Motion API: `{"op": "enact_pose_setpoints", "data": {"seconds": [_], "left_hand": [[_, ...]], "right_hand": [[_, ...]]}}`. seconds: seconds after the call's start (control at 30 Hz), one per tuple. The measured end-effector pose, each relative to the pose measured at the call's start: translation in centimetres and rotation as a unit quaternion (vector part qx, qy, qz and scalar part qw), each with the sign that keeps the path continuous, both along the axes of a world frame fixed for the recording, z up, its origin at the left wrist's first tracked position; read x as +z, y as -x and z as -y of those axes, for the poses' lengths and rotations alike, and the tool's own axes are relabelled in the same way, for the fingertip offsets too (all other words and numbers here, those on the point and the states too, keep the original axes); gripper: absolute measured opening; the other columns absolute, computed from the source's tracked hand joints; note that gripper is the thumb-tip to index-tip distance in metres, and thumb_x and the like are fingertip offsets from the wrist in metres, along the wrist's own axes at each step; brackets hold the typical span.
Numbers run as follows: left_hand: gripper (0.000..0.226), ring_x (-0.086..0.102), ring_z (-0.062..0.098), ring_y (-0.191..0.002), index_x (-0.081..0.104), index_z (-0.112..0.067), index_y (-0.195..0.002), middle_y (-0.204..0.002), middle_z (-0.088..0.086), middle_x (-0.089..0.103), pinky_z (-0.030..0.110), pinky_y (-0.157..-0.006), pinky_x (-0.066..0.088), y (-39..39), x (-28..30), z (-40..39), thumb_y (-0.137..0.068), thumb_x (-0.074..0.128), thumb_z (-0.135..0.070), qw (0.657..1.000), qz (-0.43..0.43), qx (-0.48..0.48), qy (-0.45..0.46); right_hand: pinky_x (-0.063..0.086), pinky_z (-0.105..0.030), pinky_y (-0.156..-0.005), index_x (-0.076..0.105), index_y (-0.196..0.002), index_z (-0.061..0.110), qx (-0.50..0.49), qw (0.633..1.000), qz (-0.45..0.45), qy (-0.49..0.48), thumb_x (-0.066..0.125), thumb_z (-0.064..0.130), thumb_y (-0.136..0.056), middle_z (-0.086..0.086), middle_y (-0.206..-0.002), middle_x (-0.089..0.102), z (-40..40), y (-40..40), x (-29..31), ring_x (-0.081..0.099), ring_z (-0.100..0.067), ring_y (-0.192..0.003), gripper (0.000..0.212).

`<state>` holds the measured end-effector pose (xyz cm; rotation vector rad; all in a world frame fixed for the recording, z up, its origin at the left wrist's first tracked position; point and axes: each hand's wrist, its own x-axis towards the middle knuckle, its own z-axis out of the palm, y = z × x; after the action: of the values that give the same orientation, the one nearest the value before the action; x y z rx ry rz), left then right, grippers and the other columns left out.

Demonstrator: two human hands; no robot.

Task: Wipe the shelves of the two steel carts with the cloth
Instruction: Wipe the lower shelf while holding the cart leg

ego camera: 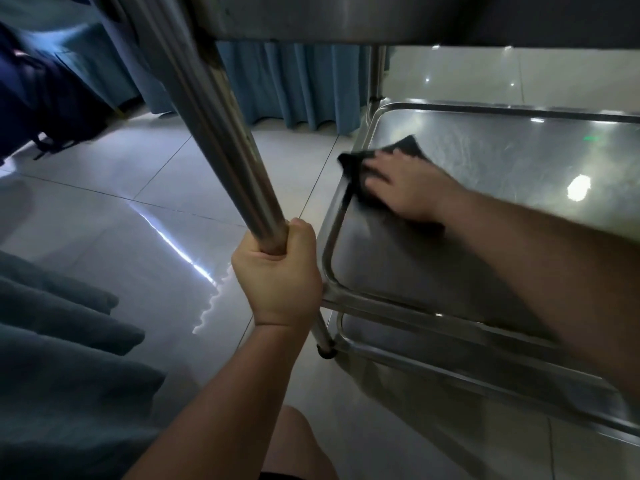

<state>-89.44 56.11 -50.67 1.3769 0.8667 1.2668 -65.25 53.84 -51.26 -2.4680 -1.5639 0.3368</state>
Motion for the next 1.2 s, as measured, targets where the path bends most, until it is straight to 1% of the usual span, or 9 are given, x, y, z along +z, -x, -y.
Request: {"op": "enact_pose_setpoints", "data": {"seconds": [0.1, 0.17, 0.33, 0.57, 0.67, 0.93, 1.03, 1.1, 1.2], "left_hand": [[0.028, 0.045, 0.013, -0.047, 0.049, -0.031, -0.059, -0.055, -0.002, 0.039, 0.025, -0.046, 0.041, 0.0, 0.0, -0.1, -0.082, 0.064, -0.034, 1.000, -0.008, 0.007, 0.002], [0.026, 0.047, 0.015, -0.048, 0.050, -0.028, -0.062, -0.057, 0.002, 0.041, 0.025, -0.047, 0.044, 0.0, 0.0, -0.2, -0.083, 0.063, -0.036, 1.000, -0.015, 0.011, -0.002], [0.028, 0.045, 0.017, -0.048, 0.047, -0.021, -0.065, -0.056, -0.001, 0.040, 0.026, -0.046, 0.043, 0.1, 0.2, -0.1, -0.083, 0.063, -0.036, 1.000, -0.016, 0.008, -0.005], [0.025, 0.047, 0.006, -0.045, 0.049, -0.021, -0.066, -0.050, -0.012, 0.045, 0.019, -0.045, 0.042, 0.1, 0.8, 0.2, -0.081, 0.062, -0.036, 1.000, -0.017, 0.023, -0.006], [0.024, 0.050, 0.009, -0.047, 0.052, -0.023, -0.068, -0.052, -0.010, 0.047, 0.022, -0.046, 0.045, 0.1, 0.7, 0.3, -0.081, 0.063, -0.040, 0.999, -0.028, 0.028, 0.008], [0.025, 0.059, 0.019, -0.054, 0.057, -0.021, -0.073, -0.061, 0.006, 0.056, 0.030, -0.047, 0.051, 0.6, 1.2, 0.4, -0.079, 0.064, -0.044, 0.996, -0.075, 0.032, 0.042], [0.035, 0.064, 0.013, -0.054, 0.065, -0.017, -0.088, -0.072, 0.008, 0.069, 0.031, -0.044, 0.055, 1.1, 1.4, 0.9, -0.082, 0.063, -0.051, 0.990, -0.127, 0.046, 0.044], [0.031, 0.066, 0.005, -0.059, 0.062, -0.028, -0.097, -0.079, -0.003, 0.070, 0.024, -0.046, 0.052, 1.7, 1.0, 0.8, -0.086, 0.064, -0.057, 0.984, -0.169, 0.039, 0.032], [0.042, 0.065, 0.007, -0.083, 0.048, -0.026, -0.114, -0.109, -0.002, 0.058, 0.018, -0.064, 0.055, 3.3, -0.5, 2.5, -0.091, 0.071, -0.053, 0.977, -0.199, 0.056, -0.049]], "right_hand": [[0.007, -0.050, -0.128, 0.015, -0.166, 0.036, -0.117, 0.993, -0.027, 0.014, 0.018, 0.054, -0.105, 0.004, -0.175, 0.007, -4.6, -2.0, -0.7, 0.008, -0.028, -0.160, 0.064], [0.006, -0.052, -0.127, 0.013, -0.164, 0.042, -0.119, 0.992, -0.028, 0.023, 0.016, 0.054, -0.100, 0.008, -0.175, 0.005, -6.1, -1.8, -1.1, 0.006, -0.028, -0.161, 0.066], [0.009, -0.051, -0.128, 0.017, -0.163, 0.046, -0.023, 0.999, -0.009, 0.028, 0.022, 0.057, -0.100, 0.009, -0.174, 0.008, -3.8, 1.3, -1.1, 0.009, -0.029, -0.160, 0.064], [-0.001, -0.045, -0.128, 0.014, -0.160, 0.053, 0.119, 0.991, -0.056, 0.026, 0.025, 0.063, -0.105, 0.018, -0.172, -0.002, 3.9, 11.9, -1.4, -0.003, -0.017, -0.160, 0.057], [-0.005, -0.038, -0.125, 0.015, -0.162, 0.051, 0.103, 0.992, -0.077, 0.012, 0.025, 0.060, -0.107, 0.019, -0.172, 0.003, 6.9, 13.9, -1.1, -0.002, -0.013, -0.160, 0.056], [0.013, -0.040, -0.128, 0.038, -0.157, 0.041, 0.026, 0.999, 0.006, -0.027, 0.035, 0.059, -0.101, 0.016, -0.169, 0.027, 15.8, 13.9, -1.3, 0.018, -0.014, -0.158, 0.058], [0.012, -0.038, -0.128, 0.036, -0.157, 0.043, 0.000, 1.000, 0.013, -0.020, 0.033, 0.062, -0.101, 0.019, -0.169, 0.025, 19.7, 12.2, -1.7, 0.016, -0.011, -0.158, 0.059], [0.010, -0.035, -0.127, 0.035, -0.157, 0.044, -0.019, 1.000, 0.017, -0.018, 0.029, 0.065, -0.100, 0.020, -0.169, 0.023, 22.4, 11.1, -1.9, 0.015, -0.009, -0.158, 0.061], [0.008, -0.034, -0.126, 0.033, -0.158, 0.045, -0.037, 0.999, 0.021, -0.013, 0.023, 0.068, -0.099, 0.022, -0.169, 0.021, 25.3, 10.0, -1.9, 0.013, -0.007, -0.158, 0.064]]}}
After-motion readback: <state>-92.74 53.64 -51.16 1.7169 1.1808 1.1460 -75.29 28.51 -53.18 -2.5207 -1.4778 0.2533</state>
